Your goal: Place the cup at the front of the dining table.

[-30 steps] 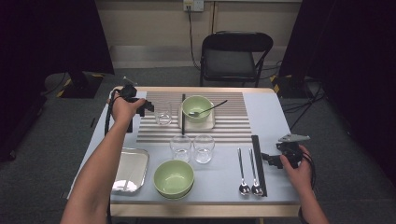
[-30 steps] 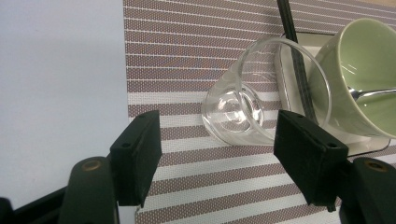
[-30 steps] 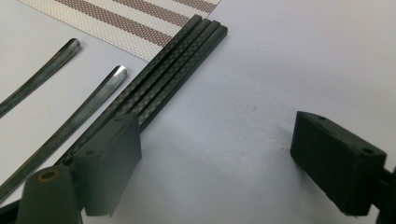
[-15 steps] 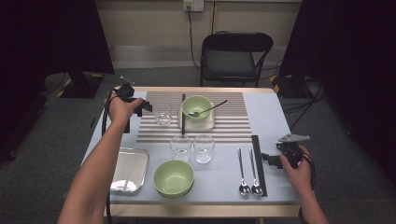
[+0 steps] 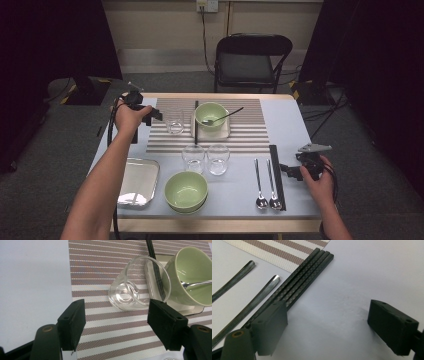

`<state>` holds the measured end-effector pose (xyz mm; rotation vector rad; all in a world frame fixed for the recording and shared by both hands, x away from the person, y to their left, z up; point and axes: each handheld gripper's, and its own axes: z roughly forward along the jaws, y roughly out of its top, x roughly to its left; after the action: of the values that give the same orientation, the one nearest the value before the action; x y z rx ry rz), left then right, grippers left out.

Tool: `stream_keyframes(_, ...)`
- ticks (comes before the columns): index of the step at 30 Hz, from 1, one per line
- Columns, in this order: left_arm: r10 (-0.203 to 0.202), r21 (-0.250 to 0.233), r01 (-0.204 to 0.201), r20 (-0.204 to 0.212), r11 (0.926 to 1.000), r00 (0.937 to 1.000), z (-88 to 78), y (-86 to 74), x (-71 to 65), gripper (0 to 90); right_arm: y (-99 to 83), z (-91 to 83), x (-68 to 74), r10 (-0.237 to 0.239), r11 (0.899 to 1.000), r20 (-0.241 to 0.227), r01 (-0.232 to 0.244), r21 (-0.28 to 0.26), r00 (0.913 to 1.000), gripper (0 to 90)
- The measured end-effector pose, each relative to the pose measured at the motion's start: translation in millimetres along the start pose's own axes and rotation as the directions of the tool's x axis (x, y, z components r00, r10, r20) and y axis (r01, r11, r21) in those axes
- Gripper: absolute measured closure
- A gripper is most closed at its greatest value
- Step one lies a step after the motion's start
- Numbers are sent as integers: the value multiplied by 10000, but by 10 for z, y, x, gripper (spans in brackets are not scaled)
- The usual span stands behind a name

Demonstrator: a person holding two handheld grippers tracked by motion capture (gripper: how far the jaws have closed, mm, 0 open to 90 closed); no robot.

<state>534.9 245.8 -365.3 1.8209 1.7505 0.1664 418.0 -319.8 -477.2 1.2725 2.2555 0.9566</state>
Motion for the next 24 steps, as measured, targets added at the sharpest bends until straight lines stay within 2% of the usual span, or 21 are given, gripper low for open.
stream_keyframes(1, 29, 6, -29, -133, 10000, 9999, -7, -1, 1, 309, 0, 0, 0, 1, 10000, 4, -1, 1, 10000, 153)
stream_keyframes(2, -27, 17, 28, -9, 10000, 10000, -9, -3, 0, 310, 0, 0, 0, -1, 10000, 4, 1, -1, 10000, 153)
stream_keyframes(6, 56, 9, -56, -5, 10000, 10000, -20, -8, 0, 309, 0, 0, 1, 1, 10000, 0, -1, -2, 10000, 153)
stream_keyframes(19, -98, -67, 98, 71, 9999, 9999, -59, -67, 31, 309, 0, 0, 4, -10, 10000, 12, 10, -16, 10000, 153)
stream_keyframes(24, -42, -52, 43, 79, 10000, 10000, -63, -85, 34, 309, 0, 0, 2, -10, 10000, 9, 10, -18, 10000, 153)
